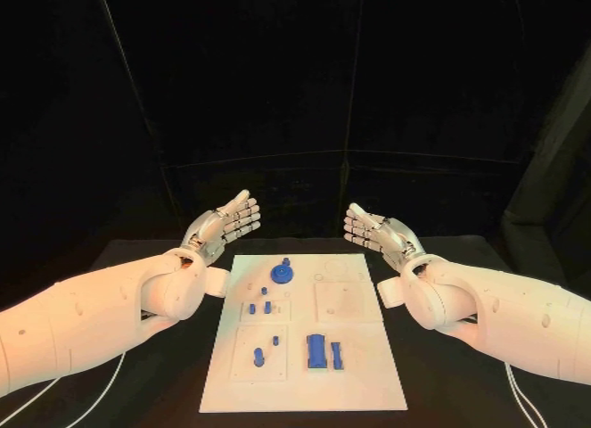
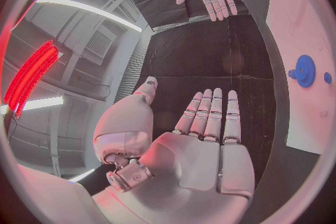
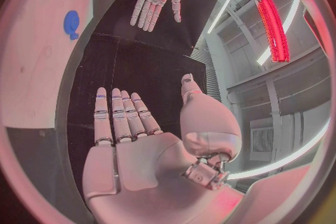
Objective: Assemble the parts on the task board
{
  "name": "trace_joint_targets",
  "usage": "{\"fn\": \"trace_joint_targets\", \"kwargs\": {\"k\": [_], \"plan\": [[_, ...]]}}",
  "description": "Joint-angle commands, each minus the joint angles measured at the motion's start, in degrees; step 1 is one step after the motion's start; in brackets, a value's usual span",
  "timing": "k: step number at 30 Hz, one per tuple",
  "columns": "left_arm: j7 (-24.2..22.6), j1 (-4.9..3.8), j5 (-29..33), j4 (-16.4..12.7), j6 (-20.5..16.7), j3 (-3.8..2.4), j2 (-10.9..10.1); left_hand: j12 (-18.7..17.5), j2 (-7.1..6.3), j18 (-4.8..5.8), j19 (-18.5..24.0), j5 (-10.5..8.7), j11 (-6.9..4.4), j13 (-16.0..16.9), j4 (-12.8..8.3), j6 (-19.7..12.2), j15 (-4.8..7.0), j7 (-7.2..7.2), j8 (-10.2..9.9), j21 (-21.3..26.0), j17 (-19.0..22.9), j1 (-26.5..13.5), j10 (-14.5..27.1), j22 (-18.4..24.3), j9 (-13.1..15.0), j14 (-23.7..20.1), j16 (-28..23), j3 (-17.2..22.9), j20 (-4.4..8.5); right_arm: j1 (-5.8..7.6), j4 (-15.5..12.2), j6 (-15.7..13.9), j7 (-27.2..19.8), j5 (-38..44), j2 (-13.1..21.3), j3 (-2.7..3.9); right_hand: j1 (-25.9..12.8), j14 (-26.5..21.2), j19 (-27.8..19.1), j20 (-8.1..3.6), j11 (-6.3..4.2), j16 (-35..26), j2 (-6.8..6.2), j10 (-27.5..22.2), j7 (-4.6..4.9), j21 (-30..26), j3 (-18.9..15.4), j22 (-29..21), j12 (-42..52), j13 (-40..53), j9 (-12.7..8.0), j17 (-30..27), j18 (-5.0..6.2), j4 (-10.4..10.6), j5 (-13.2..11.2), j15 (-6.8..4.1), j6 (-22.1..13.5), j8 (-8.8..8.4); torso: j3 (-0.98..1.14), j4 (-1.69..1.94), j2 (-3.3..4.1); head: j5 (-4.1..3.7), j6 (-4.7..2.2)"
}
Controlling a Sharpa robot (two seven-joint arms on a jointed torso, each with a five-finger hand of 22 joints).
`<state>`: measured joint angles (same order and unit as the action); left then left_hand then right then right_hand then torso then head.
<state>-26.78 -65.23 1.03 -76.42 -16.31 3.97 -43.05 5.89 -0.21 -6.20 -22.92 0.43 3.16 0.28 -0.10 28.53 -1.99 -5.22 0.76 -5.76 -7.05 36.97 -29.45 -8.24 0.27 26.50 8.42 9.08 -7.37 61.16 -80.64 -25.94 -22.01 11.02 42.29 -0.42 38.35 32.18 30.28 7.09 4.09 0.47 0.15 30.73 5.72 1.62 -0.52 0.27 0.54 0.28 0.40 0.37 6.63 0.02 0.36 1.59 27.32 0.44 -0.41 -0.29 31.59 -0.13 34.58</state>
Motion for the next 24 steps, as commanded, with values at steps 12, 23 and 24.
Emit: {"fn": "trace_joint_targets", "kwargs": {"k": [12,23,24], "plan": [[-2.8,4.59,-1.0,-12.3,-25.8,-3.58,-1.5,-5.9,0.21,6.20,12.7,-0.43,-3.16,-0.3,0.1,-15.8,1.99,5.22,-0.8,5.8,7.0,-20.5,16.3,8.2,-0.3,-14.7,-8.4,-5.0,7.37,-1.00,-9.3,-18.2,-7.8,-11.0,2.4,0.42,-21.3,-17.9,-16.8,-7.09,-4.09,-0.5,-0.15,-17.0,-5.72,-1.6,0.5,-0.3,-0.5,-0.3,-0.4,-0.4,-6.63,0.0,-0.4,-1.59,-15.2,-0.44,0.41,0.29,-0.41,0.13,-0.21],[-3.0,5.07,-1.0,-13.5,-27.8,-3.97,-1.6,-5.9,0.21,6.20,16.4,-0.43,-3.16,-0.3,0.1,-20.5,1.99,5.22,-0.8,5.8,7.0,-26.7,21.2,8.2,-0.3,-19.1,-8.4,-9.1,7.37,-1.00,-9.3,-18.2,-7.8,-11.0,2.4,0.42,-27.5,-23.1,-21.7,-7.09,-4.09,-0.5,-0.15,-22.1,-5.72,-1.6,0.5,-0.3,-0.5,-0.3,-0.4,-0.4,-6.63,0.0,-0.4,-1.59,-19.7,-0.44,0.41,0.29,-0.41,0.13,-0.21],[-3.0,5.07,-1.0,-13.5,-27.8,-3.97,-1.6,-5.9,0.21,6.20,16.7,-0.43,-3.16,-0.3,0.1,-20.9,1.99,5.22,-0.8,5.8,7.0,-27.0,21.5,8.2,-0.3,-19.4,-8.4,-9.1,7.37,-1.00,-9.3,-18.2,-7.8,-11.0,2.4,0.42,-28.0,-23.5,-22.1,-7.09,-4.09,-0.5,-0.15,-22.4,-5.72,-1.6,0.5,-0.3,-0.5,-0.3,-0.4,-0.4,-6.63,0.0,-0.4,-1.59,-20.0,-0.44,0.41,0.29,-0.41,0.13,-0.21]]}}
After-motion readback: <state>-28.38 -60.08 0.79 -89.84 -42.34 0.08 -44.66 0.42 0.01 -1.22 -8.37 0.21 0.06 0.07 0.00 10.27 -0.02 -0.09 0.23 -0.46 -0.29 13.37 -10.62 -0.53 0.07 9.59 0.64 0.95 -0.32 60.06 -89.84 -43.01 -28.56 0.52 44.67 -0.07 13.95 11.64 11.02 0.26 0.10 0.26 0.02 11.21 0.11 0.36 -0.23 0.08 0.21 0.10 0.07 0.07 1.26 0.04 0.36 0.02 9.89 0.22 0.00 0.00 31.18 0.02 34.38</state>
